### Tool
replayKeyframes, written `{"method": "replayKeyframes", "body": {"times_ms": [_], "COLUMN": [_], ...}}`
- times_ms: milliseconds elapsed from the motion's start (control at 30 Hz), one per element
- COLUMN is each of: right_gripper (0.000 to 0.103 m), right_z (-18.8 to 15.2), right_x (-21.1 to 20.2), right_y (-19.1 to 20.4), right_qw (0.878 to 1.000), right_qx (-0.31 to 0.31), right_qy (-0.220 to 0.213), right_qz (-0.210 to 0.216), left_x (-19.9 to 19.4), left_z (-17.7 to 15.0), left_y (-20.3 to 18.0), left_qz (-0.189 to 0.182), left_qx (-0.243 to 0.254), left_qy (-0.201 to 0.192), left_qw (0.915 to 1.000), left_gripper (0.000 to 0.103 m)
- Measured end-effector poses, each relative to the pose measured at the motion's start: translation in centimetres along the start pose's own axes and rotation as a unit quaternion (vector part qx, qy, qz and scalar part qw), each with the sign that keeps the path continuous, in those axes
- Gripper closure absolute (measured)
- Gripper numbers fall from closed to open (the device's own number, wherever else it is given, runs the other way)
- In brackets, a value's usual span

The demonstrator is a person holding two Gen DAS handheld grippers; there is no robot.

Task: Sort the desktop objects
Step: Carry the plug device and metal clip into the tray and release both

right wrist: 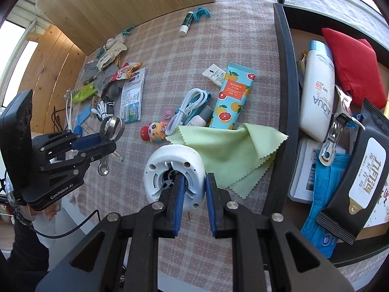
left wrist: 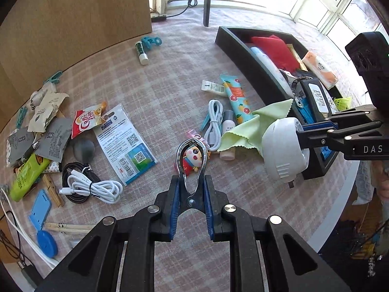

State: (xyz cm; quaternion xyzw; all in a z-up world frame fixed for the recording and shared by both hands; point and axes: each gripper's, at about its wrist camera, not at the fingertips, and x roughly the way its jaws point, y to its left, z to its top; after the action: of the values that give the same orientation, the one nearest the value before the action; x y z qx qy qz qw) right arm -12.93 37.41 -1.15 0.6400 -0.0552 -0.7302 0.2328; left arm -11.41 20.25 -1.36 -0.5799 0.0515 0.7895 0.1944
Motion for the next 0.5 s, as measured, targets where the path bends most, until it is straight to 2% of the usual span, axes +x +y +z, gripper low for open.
{"method": "replayKeyframes", "body": {"times_ms": [233, 500], "right_gripper": [0.086, 0.086], "right_z": [-0.7, -3.3], "right_x": [-4.5, -10.2], "right_y": [-3.3, -11.6], "right_qw": [0.999, 0.992], "right_qx": [0.026, 0.082], "right_qy": [-0.040, -0.071], "right_qz": [-0.005, -0.059], "left_x": [-1.5, 1.1], "left_z": [3.7, 8.0], "left_y": [-6.6, -15.9], "left_qz": [-0.028, -0.070], "left_qx": [0.050, 0.109], "left_qy": [-0.023, -0.022], "left_qw": [0.9981, 0.9913], "left_gripper": [0.086, 0.086]}}
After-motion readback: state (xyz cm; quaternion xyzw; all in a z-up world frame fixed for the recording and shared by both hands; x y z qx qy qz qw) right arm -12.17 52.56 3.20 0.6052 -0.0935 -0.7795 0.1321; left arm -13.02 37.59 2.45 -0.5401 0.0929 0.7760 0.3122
